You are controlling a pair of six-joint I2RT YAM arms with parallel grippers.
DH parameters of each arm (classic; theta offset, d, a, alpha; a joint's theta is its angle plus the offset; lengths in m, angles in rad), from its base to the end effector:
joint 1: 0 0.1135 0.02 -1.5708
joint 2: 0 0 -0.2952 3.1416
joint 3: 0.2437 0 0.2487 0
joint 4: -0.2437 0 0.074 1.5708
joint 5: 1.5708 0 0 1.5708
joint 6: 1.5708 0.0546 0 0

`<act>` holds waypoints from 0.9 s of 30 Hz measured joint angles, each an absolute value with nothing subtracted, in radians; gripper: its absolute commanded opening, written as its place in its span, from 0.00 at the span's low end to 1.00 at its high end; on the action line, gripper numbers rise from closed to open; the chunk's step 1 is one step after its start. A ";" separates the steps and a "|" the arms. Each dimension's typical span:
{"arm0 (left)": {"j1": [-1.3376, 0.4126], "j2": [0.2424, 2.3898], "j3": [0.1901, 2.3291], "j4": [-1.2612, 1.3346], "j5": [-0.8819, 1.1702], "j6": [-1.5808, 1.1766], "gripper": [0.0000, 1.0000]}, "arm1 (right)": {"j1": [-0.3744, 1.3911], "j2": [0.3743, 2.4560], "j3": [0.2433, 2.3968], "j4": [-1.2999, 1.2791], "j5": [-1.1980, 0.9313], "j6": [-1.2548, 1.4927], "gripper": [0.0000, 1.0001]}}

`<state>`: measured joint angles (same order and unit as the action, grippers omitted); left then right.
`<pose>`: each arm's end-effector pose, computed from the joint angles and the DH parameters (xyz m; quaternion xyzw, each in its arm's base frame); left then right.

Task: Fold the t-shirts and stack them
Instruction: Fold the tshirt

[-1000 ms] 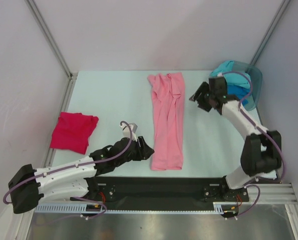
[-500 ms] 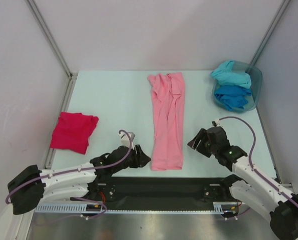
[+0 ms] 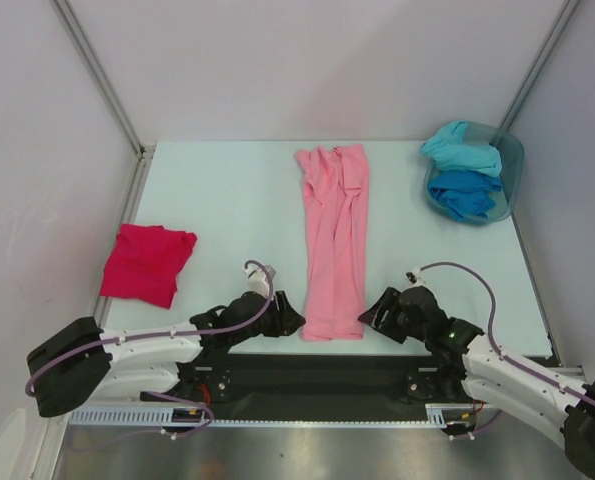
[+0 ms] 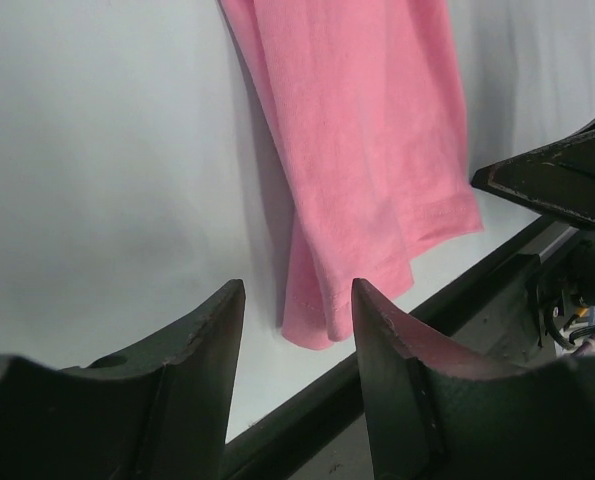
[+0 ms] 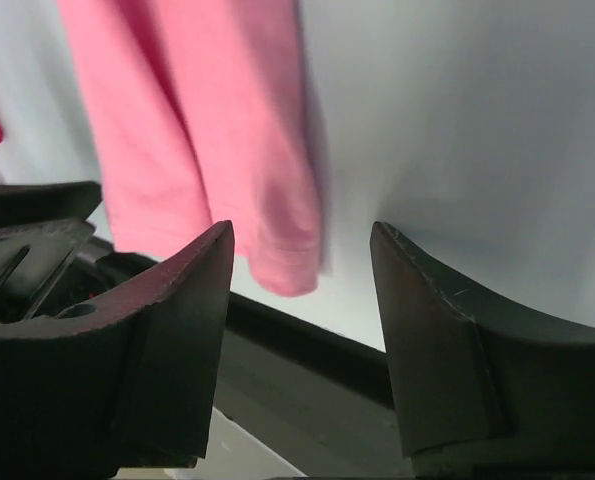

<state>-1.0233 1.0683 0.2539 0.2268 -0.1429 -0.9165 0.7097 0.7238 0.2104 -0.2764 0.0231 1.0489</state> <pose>0.1075 -0.1613 0.1669 0.0133 0.8799 -0.3528 0.3181 0.0987 0.0831 0.1514 0.1604 0.9106 0.2864 0.2509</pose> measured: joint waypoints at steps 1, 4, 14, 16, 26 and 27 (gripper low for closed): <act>-1.023 1.073 0.252 0.233 -0.143 -0.916 0.52 | 0.732 0.725 0.192 -0.226 0.023 1.073 0.61; -1.021 1.085 0.249 0.247 -0.136 -0.916 0.52 | 0.783 0.764 0.160 -0.109 0.019 1.121 0.60; -1.014 1.102 0.249 0.260 -0.128 -0.916 0.52 | 0.863 0.895 0.179 0.011 0.046 1.171 0.58; -1.011 1.112 0.250 0.268 -0.127 -0.916 0.52 | 0.865 0.894 0.181 0.001 0.049 1.175 0.57; -1.011 1.191 0.252 0.304 -0.123 -0.916 0.51 | 0.867 0.860 0.182 -0.057 0.064 1.186 0.54; -1.011 1.196 0.254 0.310 -0.122 -0.916 0.51 | 0.867 0.859 0.182 -0.059 0.064 1.186 0.54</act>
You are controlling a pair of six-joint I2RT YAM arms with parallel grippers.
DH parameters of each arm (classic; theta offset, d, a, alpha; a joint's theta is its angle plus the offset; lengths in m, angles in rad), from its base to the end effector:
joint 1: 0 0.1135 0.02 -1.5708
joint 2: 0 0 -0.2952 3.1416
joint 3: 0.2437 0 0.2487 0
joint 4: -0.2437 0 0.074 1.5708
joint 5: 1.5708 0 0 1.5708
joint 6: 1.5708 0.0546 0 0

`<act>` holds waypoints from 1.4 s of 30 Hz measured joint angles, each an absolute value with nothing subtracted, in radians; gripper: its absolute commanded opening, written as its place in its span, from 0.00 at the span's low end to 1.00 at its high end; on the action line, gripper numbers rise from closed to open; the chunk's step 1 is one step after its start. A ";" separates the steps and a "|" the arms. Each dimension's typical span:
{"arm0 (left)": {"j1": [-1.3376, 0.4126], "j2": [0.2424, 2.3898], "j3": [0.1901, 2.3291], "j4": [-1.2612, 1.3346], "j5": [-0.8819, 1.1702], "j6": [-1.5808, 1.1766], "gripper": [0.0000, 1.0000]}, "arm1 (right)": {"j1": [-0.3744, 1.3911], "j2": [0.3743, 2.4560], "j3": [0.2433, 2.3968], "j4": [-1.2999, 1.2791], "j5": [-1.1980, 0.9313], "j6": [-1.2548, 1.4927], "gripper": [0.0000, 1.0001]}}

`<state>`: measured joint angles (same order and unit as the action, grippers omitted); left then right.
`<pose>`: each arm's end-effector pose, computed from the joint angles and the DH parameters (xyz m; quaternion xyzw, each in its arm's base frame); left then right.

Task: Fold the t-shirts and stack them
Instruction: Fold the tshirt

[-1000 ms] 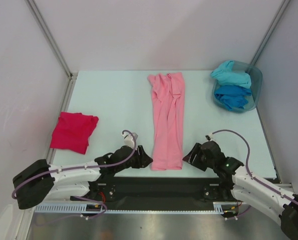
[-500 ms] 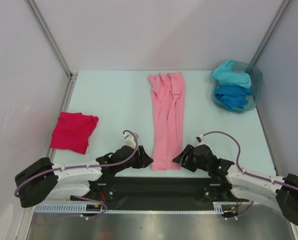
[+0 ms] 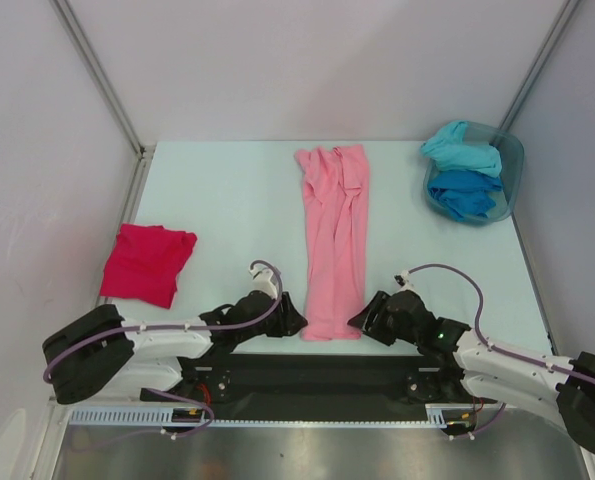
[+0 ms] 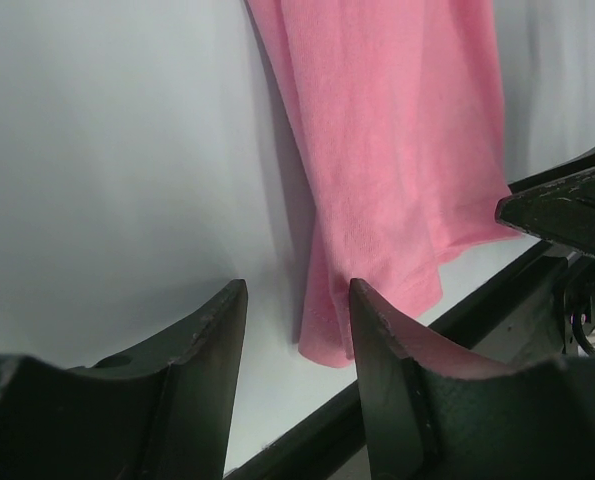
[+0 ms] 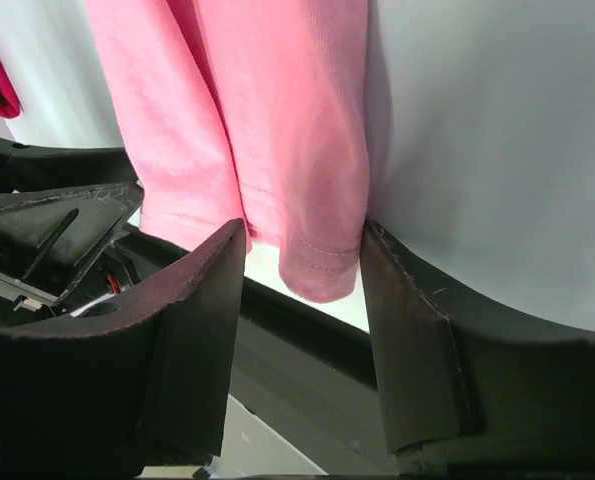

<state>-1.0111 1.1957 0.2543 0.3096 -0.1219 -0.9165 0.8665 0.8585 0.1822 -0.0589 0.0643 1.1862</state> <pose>0.1149 -0.1709 0.1527 0.0146 0.8904 -0.3399 0.3022 0.0986 0.1106 0.1465 0.1583 0.8998 0.3317 0.2352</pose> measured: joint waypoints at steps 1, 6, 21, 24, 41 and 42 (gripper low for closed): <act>-1.011 1.205 0.257 0.316 -0.120 -0.916 0.50 | 0.867 0.858 0.182 -0.061 0.064 1.186 0.54; -1.010 1.243 0.268 0.351 -0.114 -0.918 0.50 | 0.865 0.859 0.182 -0.063 0.064 1.187 0.53; -1.009 1.361 0.290 0.442 -0.065 -0.948 0.11 | 0.842 0.916 0.191 -0.060 0.056 1.179 0.15; -1.009 1.370 0.290 0.454 -0.054 -0.953 0.06 | 0.826 0.909 0.191 -0.074 0.049 1.173 0.05; -1.034 1.265 0.337 0.343 -0.042 -0.980 0.01 | 0.777 0.807 0.212 -0.255 0.037 1.128 0.00; -1.038 1.250 0.344 0.331 -0.045 -0.985 0.01 | 0.777 0.802 0.215 -0.269 0.037 1.126 0.00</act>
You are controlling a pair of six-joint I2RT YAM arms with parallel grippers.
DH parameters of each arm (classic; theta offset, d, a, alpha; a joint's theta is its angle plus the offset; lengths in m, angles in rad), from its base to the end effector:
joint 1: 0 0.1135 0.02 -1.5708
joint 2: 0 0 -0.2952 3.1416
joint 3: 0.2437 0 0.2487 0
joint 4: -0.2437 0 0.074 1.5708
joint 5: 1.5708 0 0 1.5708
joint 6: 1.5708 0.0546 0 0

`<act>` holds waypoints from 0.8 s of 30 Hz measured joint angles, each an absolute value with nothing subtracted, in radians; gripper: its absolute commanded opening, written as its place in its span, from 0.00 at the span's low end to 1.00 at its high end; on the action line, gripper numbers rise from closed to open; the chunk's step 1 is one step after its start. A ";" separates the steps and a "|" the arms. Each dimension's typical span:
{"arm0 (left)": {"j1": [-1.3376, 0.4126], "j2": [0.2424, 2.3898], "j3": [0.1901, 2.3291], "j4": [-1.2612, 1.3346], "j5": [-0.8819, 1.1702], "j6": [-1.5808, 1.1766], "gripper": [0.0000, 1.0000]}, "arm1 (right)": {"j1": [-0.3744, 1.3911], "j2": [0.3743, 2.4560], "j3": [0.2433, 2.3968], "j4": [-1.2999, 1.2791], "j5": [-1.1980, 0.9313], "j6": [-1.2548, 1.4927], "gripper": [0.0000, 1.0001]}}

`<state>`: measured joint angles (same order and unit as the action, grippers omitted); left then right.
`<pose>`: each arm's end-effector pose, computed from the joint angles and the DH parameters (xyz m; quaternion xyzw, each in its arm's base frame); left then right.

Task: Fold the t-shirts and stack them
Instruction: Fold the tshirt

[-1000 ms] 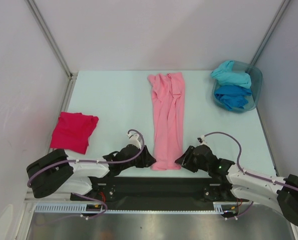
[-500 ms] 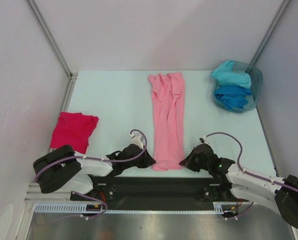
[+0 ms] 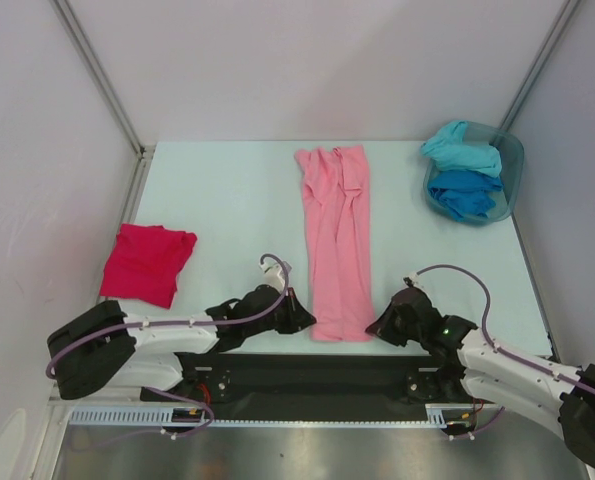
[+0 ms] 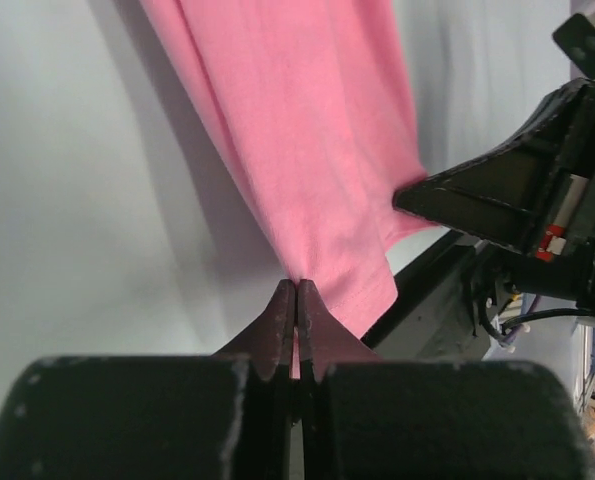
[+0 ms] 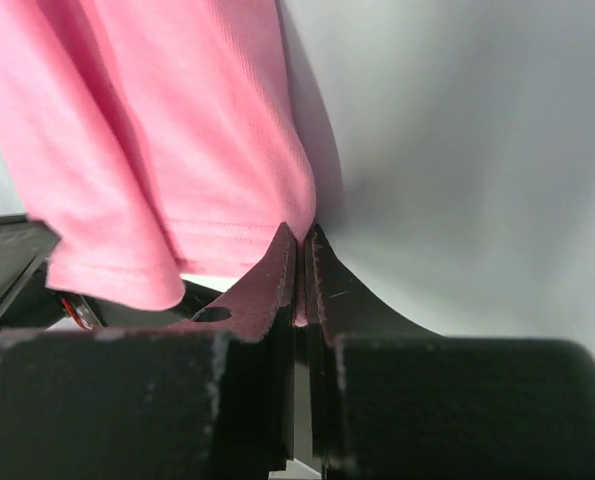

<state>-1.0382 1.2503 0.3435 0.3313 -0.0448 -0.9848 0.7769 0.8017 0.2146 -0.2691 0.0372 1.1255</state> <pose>0.1193 -0.1976 0.1706 0.0128 0.8785 -0.3941 0.2699 0.0964 0.0919 0.1448 0.1689 0.9214 0.2746 0.2173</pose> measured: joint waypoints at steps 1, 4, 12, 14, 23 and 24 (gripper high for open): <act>-1.044 1.237 0.347 0.323 -0.047 -0.987 0.01 | 0.777 0.798 0.217 -0.280 0.038 1.125 0.00; -1.065 1.208 0.350 0.302 -0.056 -0.997 0.00 | 0.776 0.787 0.220 -0.302 0.037 1.124 0.00; -1.168 1.195 0.350 0.232 -0.106 -1.047 0.00 | 0.777 0.746 0.220 -0.356 0.037 1.124 0.00; -1.195 1.194 0.350 0.214 -0.120 -1.062 0.00 | 0.779 0.731 0.220 -0.374 0.037 1.124 0.00; -1.248 1.018 0.375 0.004 -0.273 -1.097 0.00 | 0.833 0.647 0.287 -0.457 0.072 1.115 0.00; -1.248 1.003 0.391 -0.019 -0.290 -1.094 0.00 | 0.834 0.643 0.296 -0.458 0.075 1.112 0.00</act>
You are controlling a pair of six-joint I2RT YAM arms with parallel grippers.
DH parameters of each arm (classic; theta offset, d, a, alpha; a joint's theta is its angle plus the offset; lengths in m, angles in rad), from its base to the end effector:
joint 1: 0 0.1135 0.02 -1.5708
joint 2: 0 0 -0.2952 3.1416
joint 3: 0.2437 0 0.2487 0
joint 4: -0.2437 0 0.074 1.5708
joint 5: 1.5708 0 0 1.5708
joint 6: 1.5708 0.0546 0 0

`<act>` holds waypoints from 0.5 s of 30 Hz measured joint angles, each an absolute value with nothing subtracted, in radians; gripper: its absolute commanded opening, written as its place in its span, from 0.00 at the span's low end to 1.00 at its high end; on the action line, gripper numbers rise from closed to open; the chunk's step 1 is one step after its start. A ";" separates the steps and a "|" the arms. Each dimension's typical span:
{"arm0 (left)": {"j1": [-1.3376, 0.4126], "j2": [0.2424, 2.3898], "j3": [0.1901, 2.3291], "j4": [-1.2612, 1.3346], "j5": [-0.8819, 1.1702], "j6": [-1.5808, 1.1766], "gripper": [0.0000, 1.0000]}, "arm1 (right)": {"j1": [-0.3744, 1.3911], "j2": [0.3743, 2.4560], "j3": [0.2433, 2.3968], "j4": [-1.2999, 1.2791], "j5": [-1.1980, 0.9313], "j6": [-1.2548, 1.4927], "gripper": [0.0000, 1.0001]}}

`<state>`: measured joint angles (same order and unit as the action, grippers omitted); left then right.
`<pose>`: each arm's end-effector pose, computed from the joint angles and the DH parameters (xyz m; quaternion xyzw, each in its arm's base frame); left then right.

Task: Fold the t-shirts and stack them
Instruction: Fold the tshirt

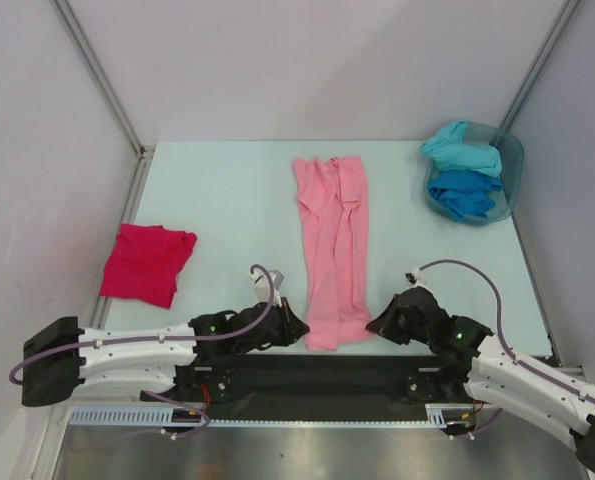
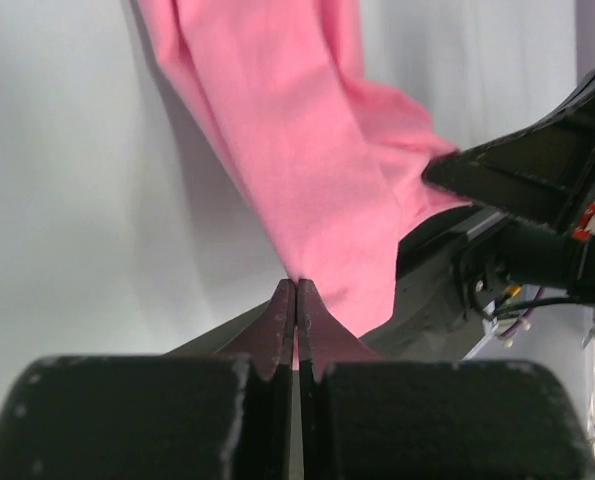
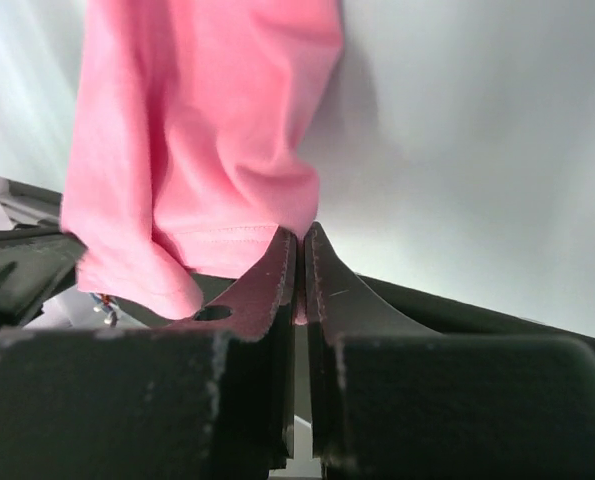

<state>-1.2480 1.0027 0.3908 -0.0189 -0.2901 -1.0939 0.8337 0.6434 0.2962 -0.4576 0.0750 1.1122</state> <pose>0.0767 -0.1802 0.1983 0.0026 0.8846 -0.3626 0.2931 0.0838 0.0863 0.1723 0.1425 0.9160 0.2891 0.2389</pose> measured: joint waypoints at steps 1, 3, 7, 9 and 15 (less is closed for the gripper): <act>-1.248 0.990 0.411 -0.043 -0.310 -1.089 0.00 | 0.834 0.643 0.304 -0.459 0.077 1.108 0.00; -1.248 0.976 0.447 -0.075 -0.339 -1.078 0.00 | 0.834 0.643 0.317 -0.459 0.084 1.103 0.00; -1.241 0.970 0.487 -0.105 -0.365 -1.052 0.01 | 0.834 0.658 0.326 -0.458 0.090 1.098 0.00; -1.229 0.973 0.488 -0.119 -0.364 -1.036 0.00 | 0.830 0.675 0.335 -0.457 0.089 1.094 0.00; -1.152 1.012 0.504 -0.124 -0.358 -0.975 0.00 | 0.758 0.754 0.419 -0.428 0.078 1.035 0.00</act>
